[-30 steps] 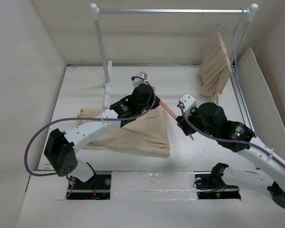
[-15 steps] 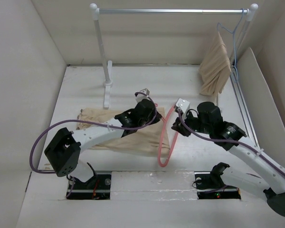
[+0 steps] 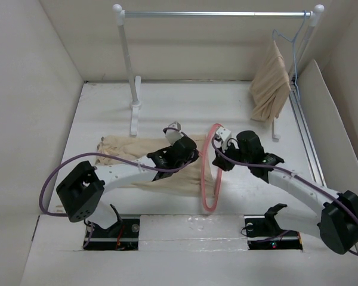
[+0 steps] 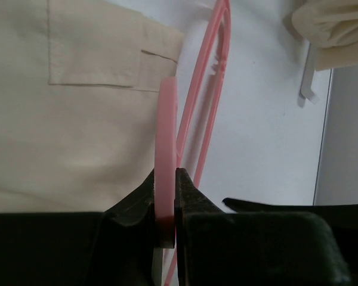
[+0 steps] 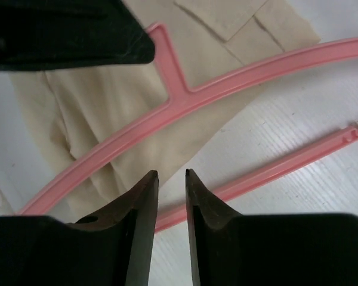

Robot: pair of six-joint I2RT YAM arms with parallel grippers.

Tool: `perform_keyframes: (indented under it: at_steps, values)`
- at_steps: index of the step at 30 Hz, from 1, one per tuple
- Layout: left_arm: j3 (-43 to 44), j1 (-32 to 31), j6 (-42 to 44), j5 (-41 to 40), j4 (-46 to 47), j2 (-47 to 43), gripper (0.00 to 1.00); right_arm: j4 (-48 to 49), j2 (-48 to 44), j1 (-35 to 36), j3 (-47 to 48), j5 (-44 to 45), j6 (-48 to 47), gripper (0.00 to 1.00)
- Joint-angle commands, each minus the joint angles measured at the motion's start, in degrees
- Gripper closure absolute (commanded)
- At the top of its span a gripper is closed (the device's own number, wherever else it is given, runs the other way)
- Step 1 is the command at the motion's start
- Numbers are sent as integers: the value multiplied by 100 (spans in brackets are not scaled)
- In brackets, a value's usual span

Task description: Place the trousers on the hanger

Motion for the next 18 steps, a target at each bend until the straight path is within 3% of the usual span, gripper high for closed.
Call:
perform_keyframes:
  at_steps: [1, 2, 3, 4, 9, 14, 16, 18]
  values:
    - [-342, -153, -486, -717, 173, -233, 100, 997, 39, -279, -8, -420, -96, 67]
    - [-473, -232, -600, -813, 235, -233, 100, 997, 83, -376, -17, -456, -131, 67]
    - [-509, -285, -879, -1093, 192, -216, 100, 1259, 231, -473, -26, -569, -157, 55]
    - [-527, -346, -1004, -1243, 157, -164, 100, 1366, 346, -657, -52, -657, -157, 49]
    - [-334, -777, -1699, -2121, -440, 118, 100, 1902, 1207, -940, 18, -966, -193, 49]
    - [8, -900, -2129, -2317, -968, 426, 100, 2342, 1866, -940, 1, -1080, 1, 47]
    - [53, -988, -2244, -2422, -1100, 469, 100, 2403, 1964, -940, -78, -1159, 9, 37]
    - [79, -1041, -2402, -2449, -1328, 496, 100, 2465, 1973, -940, -192, -1142, 88, 34]
